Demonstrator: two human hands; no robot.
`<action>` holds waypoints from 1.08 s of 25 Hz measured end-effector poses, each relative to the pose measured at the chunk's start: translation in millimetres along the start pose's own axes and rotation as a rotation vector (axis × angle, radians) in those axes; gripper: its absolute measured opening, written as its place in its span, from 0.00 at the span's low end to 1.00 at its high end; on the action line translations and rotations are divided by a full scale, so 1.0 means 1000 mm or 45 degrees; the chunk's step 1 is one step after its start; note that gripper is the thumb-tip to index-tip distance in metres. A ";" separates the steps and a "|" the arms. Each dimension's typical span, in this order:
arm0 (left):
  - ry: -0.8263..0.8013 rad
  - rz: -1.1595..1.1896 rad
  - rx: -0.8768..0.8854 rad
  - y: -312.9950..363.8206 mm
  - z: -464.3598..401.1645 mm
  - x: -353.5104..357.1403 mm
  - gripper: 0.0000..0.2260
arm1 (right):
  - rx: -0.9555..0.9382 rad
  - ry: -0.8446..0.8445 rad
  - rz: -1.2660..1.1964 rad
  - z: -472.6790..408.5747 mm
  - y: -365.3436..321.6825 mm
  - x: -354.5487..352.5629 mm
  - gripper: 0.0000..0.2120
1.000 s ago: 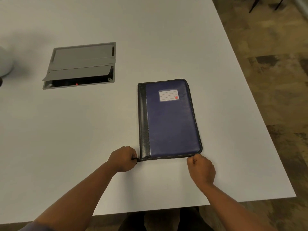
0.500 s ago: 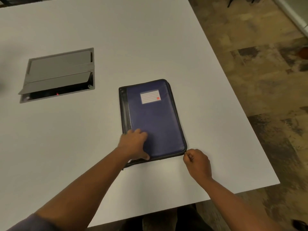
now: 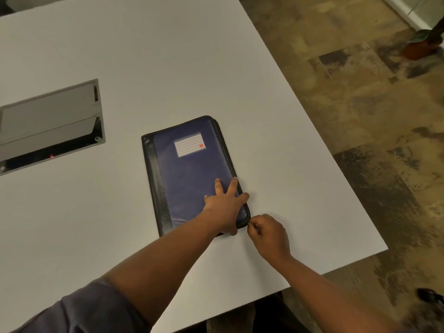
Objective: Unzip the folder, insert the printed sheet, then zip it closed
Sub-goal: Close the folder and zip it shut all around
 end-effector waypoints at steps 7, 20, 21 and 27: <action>0.094 0.046 0.084 -0.001 -0.002 -0.002 0.49 | -0.009 0.077 -0.034 -0.006 -0.001 -0.006 0.06; 0.137 0.046 0.084 -0.004 0.000 0.003 0.52 | -0.176 0.005 0.079 -0.074 -0.035 -0.021 0.12; 0.145 0.048 0.082 -0.004 0.000 0.003 0.53 | -0.193 -0.011 0.089 -0.078 -0.038 -0.020 0.12; 0.151 0.043 0.121 -0.006 -0.002 0.003 0.53 | -0.262 -0.077 0.089 -0.092 -0.053 -0.019 0.07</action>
Point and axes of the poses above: each hand's wrist, its own z-axis away from the middle knuckle, its own x-axis out of the palm, y = z × x, the point moved 7 cm from there along -z, towards the middle knuckle, and after that the axes turned 11 degrees about x, right-handed, at the moved point
